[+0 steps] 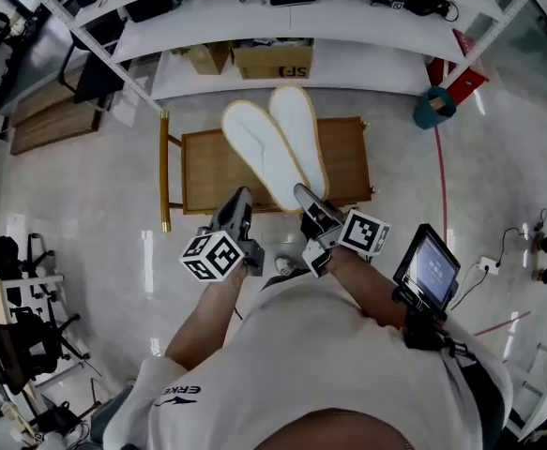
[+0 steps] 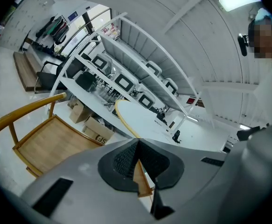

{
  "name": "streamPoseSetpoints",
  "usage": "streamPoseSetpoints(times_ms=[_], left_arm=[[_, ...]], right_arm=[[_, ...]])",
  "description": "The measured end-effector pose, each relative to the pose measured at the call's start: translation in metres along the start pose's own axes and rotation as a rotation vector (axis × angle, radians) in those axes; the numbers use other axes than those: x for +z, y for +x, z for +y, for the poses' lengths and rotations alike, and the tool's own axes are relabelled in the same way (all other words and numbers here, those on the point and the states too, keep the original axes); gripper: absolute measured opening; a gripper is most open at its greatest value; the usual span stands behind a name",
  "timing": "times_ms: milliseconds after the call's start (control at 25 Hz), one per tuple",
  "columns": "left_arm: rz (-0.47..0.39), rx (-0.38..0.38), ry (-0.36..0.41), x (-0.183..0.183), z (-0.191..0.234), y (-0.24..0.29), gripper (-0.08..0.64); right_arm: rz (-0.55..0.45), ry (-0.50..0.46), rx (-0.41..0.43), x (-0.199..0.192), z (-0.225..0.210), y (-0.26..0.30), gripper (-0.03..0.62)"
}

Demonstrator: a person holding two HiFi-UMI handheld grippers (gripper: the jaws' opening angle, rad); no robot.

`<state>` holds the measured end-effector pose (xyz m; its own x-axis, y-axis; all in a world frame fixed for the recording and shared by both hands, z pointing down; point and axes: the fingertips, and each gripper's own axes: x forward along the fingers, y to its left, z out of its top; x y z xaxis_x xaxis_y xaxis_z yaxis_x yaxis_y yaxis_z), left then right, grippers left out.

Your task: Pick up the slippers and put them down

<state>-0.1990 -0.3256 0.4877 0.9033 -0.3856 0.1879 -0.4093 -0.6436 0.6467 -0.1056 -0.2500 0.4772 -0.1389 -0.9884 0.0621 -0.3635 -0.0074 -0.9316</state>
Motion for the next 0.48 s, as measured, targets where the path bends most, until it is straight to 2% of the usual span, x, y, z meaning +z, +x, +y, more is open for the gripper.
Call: streamPoseSetpoints(times_ms=[200,320,480], left_arm=[[0.032,-0.011,0.002,-0.017,-0.002,-0.003,0.003],[0.044,-0.006,0.001,-0.022,-0.003,-0.003,0.003],[0.065,0.008,0.004,-0.030,-0.002,-0.003,0.003]], right_arm=[[-0.028,0.063,-0.005,-0.010,-0.011,-0.014,0.063],[-0.027,0.052,-0.046,-0.010,-0.023,-0.019,0.063],[-0.039,0.068,-0.052,-0.009,-0.031,-0.018,0.063]])
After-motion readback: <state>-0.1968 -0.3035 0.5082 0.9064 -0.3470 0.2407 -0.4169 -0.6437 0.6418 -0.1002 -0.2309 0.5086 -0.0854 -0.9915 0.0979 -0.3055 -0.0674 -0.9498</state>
